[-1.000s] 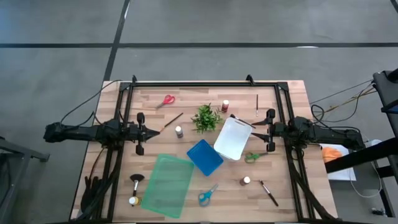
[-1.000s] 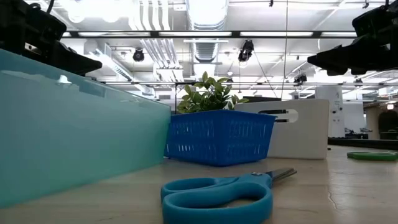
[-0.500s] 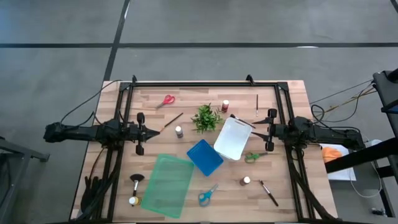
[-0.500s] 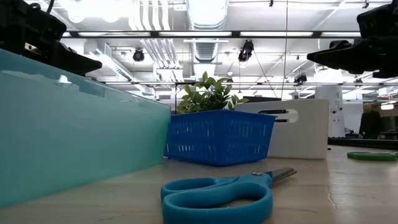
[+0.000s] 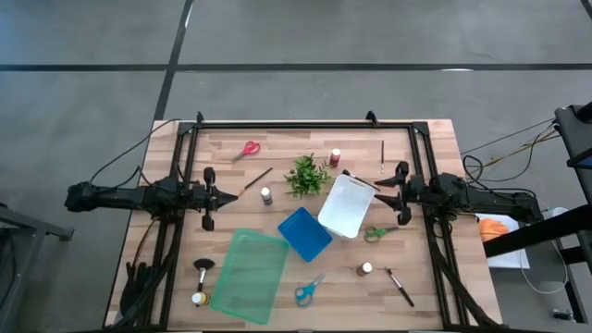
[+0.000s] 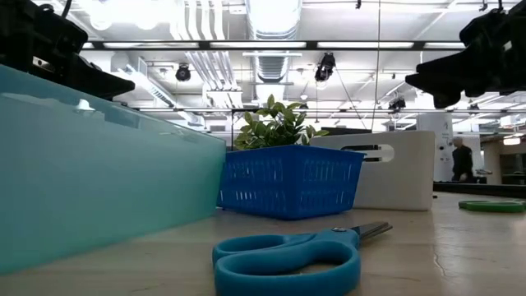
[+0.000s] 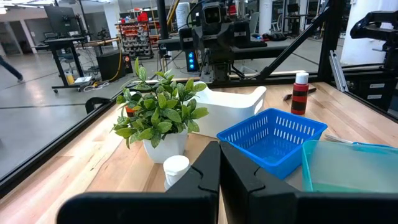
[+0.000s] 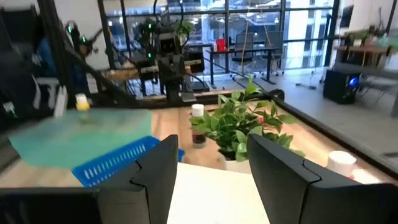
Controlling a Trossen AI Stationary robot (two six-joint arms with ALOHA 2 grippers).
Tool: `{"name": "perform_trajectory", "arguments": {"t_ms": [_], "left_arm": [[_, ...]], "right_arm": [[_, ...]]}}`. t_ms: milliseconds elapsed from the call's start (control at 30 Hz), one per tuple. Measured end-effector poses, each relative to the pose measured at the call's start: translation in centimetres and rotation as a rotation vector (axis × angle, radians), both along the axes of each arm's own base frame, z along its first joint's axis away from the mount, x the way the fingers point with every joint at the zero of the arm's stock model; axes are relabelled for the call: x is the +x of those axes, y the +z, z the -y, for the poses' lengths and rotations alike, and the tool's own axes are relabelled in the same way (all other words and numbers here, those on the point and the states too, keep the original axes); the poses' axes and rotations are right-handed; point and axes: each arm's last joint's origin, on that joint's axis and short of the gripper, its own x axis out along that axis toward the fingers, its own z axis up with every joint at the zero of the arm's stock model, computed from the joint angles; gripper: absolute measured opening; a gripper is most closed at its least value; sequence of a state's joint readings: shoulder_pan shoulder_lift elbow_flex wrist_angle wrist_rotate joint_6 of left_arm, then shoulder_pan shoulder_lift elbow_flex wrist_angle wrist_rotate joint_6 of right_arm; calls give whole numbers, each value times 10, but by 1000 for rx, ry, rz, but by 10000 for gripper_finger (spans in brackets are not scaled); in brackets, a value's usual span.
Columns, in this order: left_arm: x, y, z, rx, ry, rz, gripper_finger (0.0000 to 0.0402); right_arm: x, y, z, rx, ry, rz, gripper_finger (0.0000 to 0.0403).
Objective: Pick & Place Paint Supplies
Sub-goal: Put the silver and black paintbrush into the green bin
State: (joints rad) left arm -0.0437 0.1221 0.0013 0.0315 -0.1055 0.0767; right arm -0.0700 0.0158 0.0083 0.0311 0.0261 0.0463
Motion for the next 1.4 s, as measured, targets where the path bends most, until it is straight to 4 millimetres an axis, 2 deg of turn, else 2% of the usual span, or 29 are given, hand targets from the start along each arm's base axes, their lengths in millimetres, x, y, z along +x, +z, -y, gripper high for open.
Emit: {"name": "perform_trajectory", "arguments": {"t_ms": [267,467,567,733,833,967,1233,1400], "left_arm": [[0,0,0,0,0,0,7],[0,0,0,0,0,0,7],[0,0,-1,2,16,2,7],[0,4,-1,-39,28,45,7],[0,14,-1,-213,25,156,7],[-1,22,-2,-458,40,267,7],[-2,27,-2,-750,37,345,7],[-3,31,-4,-908,65,415,7]], "right_arm": [[0,2,0,-176,-6,3,192],[0,6,1,-47,-34,58,192],[-1,12,2,173,-71,152,192],[-7,32,4,855,12,481,192],[-11,39,7,1024,-4,630,192],[-17,52,7,940,45,751,192],[-29,72,4,678,118,948,192],[-31,76,4,689,137,1009,192]]}}
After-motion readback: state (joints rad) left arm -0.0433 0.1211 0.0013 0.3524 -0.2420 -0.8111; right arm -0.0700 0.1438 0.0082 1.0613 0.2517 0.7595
